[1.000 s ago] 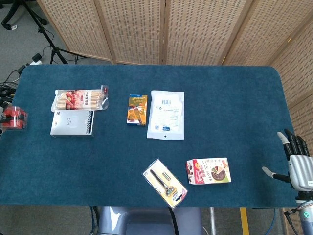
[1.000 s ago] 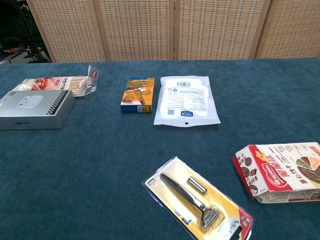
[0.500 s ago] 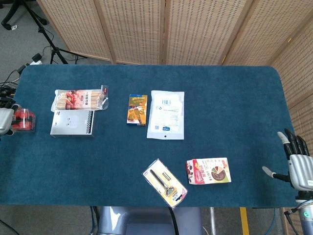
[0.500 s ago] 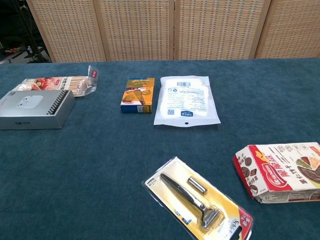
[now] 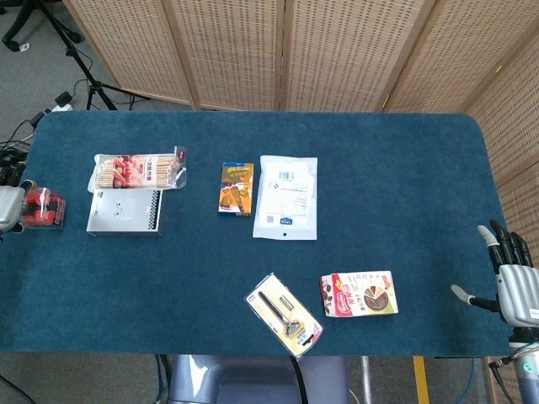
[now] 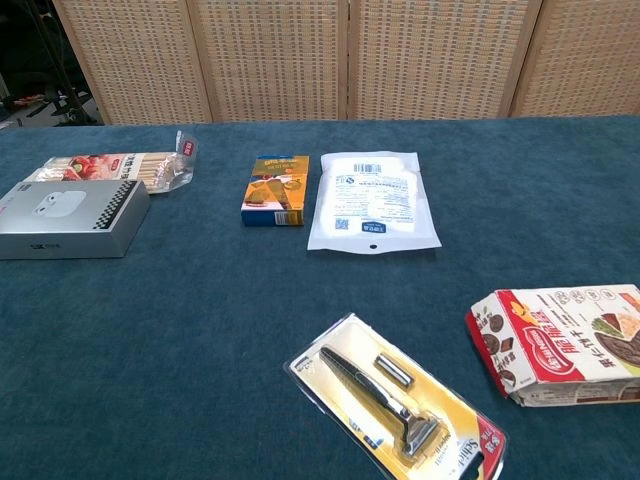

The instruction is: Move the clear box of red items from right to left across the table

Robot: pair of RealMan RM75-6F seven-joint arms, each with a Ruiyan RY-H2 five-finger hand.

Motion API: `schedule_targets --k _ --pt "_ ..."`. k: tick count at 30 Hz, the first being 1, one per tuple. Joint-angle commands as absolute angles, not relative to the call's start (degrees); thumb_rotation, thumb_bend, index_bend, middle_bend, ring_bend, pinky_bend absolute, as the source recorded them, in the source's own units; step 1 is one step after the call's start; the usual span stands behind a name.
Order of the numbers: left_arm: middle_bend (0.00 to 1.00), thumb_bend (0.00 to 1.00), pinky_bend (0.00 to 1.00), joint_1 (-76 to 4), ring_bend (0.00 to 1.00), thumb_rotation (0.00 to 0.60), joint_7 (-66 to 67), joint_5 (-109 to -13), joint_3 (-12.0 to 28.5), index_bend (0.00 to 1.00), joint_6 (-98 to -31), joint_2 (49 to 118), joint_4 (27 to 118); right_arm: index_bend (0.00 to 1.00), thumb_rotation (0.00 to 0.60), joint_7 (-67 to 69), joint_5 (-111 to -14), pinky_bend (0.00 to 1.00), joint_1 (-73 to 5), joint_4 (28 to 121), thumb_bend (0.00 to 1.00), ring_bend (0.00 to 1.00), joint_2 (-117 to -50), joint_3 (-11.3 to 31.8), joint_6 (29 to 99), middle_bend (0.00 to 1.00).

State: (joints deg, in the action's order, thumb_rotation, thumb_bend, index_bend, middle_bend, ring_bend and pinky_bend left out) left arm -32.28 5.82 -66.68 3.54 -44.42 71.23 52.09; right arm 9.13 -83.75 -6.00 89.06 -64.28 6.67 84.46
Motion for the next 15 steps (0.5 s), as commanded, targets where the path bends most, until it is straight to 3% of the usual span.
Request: schedule_targets --k 1,15 --pt "0.0 0.25 0.12 -32.15 0.0 0.6 6.22 -66.24 3.9 0.3 -44.31 71.63 51.73 0.0 0.6 9.06 -83.72 0.0 -6.02 89.1 0.03 0.0 -64.28 6.67 84.41 0.0" --pt "0.0 0.19 0.01 -31.75 0.0 0.6 8.91 -65.25 4.9 0.18 -44.72 73.08 50.59 0.0 0.6 8.83 -83.65 0.0 -6.07 89.33 0.03 0.0 -64.27 6.74 84.37 0.0"
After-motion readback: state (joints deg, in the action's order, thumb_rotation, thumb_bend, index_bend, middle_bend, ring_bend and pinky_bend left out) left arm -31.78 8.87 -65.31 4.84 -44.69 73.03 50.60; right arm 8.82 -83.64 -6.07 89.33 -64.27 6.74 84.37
